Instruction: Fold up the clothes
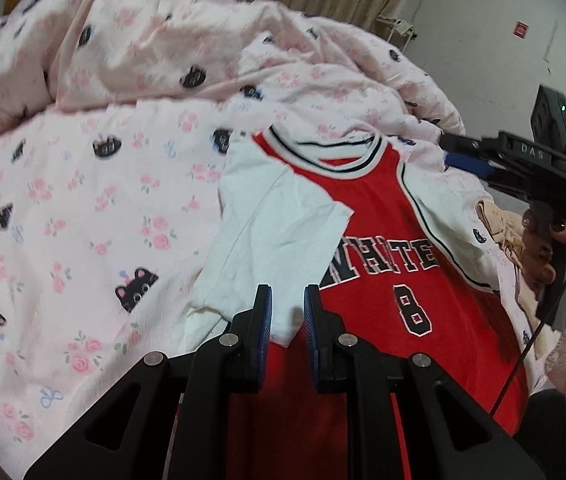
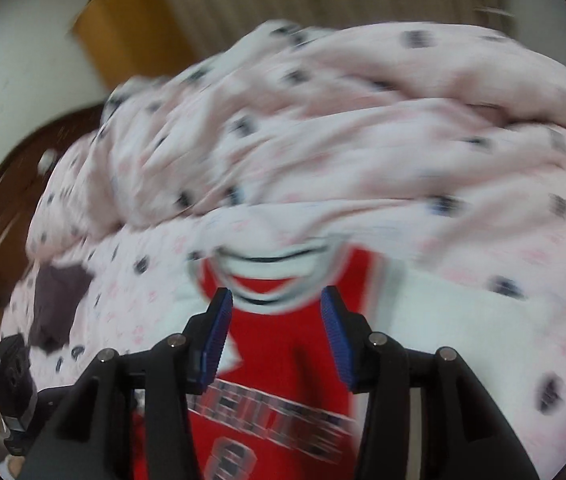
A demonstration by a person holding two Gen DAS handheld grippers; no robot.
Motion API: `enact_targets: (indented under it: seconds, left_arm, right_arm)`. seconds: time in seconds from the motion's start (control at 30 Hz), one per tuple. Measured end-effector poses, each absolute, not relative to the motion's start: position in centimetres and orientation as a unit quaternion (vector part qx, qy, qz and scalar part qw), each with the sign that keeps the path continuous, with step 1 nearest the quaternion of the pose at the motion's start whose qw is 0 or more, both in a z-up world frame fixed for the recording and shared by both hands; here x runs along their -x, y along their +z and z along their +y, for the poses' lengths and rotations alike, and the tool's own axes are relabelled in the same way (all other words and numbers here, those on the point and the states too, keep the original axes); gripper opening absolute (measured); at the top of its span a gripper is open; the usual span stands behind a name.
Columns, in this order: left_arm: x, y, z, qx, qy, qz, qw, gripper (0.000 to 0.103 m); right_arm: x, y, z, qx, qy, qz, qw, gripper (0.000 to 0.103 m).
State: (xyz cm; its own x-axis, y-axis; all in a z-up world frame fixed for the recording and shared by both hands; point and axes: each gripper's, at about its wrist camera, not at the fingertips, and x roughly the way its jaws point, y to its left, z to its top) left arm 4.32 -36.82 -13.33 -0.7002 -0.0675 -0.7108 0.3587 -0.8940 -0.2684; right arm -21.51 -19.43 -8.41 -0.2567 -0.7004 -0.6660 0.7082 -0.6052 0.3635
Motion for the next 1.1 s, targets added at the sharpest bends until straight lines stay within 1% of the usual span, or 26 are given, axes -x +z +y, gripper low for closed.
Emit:
enact_targets:
  seconds: [0.07, 0.1, 0.13, 0.17, 0.2, 0.3, 0.37, 0.43, 0.5, 0.7, 0.77, 0.8, 0.83, 0.93, 1.1]
  left_arm:
    - [-4.3, -12.9, -35.3, -0.356, -0.913, 0.163, 0.114, 0.029]
    - [-4.2, -12.7, -34.3, -0.351, -0.918, 0.145, 0.112, 0.045]
    - [-4.2, -12.6, -33.4, -0.346, -0.923, 0.127, 0.109, 0.056]
    - [-4.1, -12.4, -32.5, -0.34, -0.928, 0.108, 0.105, 0.058]
    - [-4.0, -12.3, -31.6, -0.334, -0.933, 0.09, 0.102, 0.058]
    - [-3.7, -11.9, -28.5, -0.327, -0.94, 0.038, 0.088, 0.059]
    - [-3.4, -11.9, -27.0, -0.331, -0.94, 0.024, 0.084, 0.059]
    - [-3.1, -11.9, -25.9, -0.338, -0.937, 0.027, 0.086, 0.061]
    - [-2.8, -11.9, -24.9, -0.345, -0.934, 0.031, 0.087, 0.061]
    - [-2.0, -11.8, -21.7, -0.367, -0.925, 0.042, 0.093, 0.061]
    - [-1.8, -11.4, -20.8, -0.367, -0.924, 0.037, 0.1, 0.061]
    - [-1.5, -11.2, -20.4, -0.367, -0.924, 0.03, 0.101, 0.061]
    - [-1.1, -11.0, -20.0, -0.366, -0.925, 0.02, 0.099, 0.061]
    - [0.3, -10.4, -18.4, -0.364, -0.927, -0.011, 0.089, 0.061]
    - [4.7, -10.1, -15.1, -0.361, -0.923, -0.11, 0.076, 0.062]
  right_arm:
    - [22.7, -8.4, -16.3, -0.42, -0.803, -0.016, 0.421, 0.053]
    - [23.2, -8.6, -14.9, -0.421, -0.806, -0.03, 0.415, 0.059]
    - [23.8, -8.8, -13.4, -0.421, -0.808, -0.047, 0.409, 0.065]
    - [24.3, -9.0, -11.9, -0.422, -0.81, -0.063, 0.402, 0.068]
    - [24.8, -9.2, -10.8, -0.424, -0.81, -0.076, 0.398, 0.071]
    - [25.7, -10.2, -8.2, -0.433, -0.803, -0.106, 0.395, 0.071]
    - [26.3, -10.7, -6.9, -0.439, -0.798, -0.121, 0.394, 0.072]
    - [26.7, -10.9, -6.8, -0.45, -0.788, -0.124, 0.402, 0.076]
    - [27.0, -11.1, -6.9, -0.458, -0.78, -0.119, 0.409, 0.078]
    - [26.7, -11.4, -7.7, -0.482, -0.76, -0.088, 0.428, 0.078]
    - [26.6, -11.5, -7.9, -0.49, -0.752, -0.078, 0.434, 0.078]
    - [26.5, -11.6, -8.0, -0.493, -0.749, -0.072, 0.437, 0.08]
    - [26.4, -11.7, -8.1, -0.497, -0.745, -0.067, 0.44, 0.082]
    - [26.6, -11.9, -8.0, -0.512, -0.734, -0.07, 0.441, 0.082]
    - [27.7, -11.8, -6.0, -0.523, -0.731, -0.111, 0.425, 0.082]
